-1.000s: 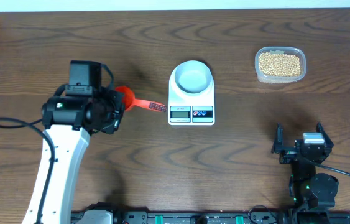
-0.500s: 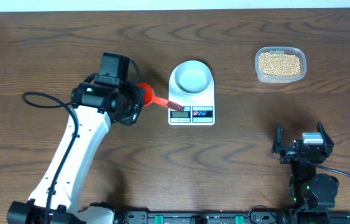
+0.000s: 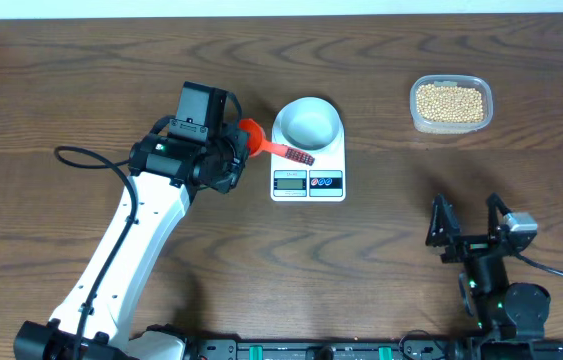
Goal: Scoop item into bowl and weigh 50g on scale
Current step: 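Lift the red scoop with the left gripper toward the scale, then reach the right gripper toward the scoop held by the left gripper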
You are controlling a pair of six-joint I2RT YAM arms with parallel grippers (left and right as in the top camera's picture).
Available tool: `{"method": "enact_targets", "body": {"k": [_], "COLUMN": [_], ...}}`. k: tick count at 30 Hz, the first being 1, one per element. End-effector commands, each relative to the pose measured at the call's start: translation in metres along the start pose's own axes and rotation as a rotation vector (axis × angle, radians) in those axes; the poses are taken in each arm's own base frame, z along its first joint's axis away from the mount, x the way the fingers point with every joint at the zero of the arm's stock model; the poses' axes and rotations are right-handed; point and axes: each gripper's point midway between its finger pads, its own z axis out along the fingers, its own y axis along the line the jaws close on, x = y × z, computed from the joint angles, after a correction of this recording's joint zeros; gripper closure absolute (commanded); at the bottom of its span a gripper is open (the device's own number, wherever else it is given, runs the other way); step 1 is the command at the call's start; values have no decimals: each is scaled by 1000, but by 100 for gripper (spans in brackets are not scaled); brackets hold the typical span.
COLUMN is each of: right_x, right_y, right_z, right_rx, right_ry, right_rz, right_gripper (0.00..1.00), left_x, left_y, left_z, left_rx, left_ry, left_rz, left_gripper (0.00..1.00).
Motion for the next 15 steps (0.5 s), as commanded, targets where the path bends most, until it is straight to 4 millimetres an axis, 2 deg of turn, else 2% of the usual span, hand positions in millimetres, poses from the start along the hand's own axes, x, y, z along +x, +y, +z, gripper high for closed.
{"method": "enact_targets", "body": {"k": [1, 4, 7, 12, 15], "right_x": [-32, -47, -55, -51, -44], "right_y": [21, 31, 49, 75, 98], "right_z": [-6, -4, 4, 29, 41], "right_rx": [-58, -66, -137, -258, -413], "right_ry": [-3, 55, 154, 369, 482], "right_rz": [56, 57, 41, 110, 166], "right_gripper": [1, 1, 1, 1, 1], "left_x": [-2, -2, -2, -2, -2], "left_y": [-1, -1, -1, -1, -1], "left_z": [0, 0, 0, 0, 0], "left_rx": [1, 1, 1, 1, 1], "left_ry": [-13, -13, -13, -13, -13], "left_rz": [-25, -25, -30, -69, -78], "left_gripper": [93, 93, 93, 93, 93]}}
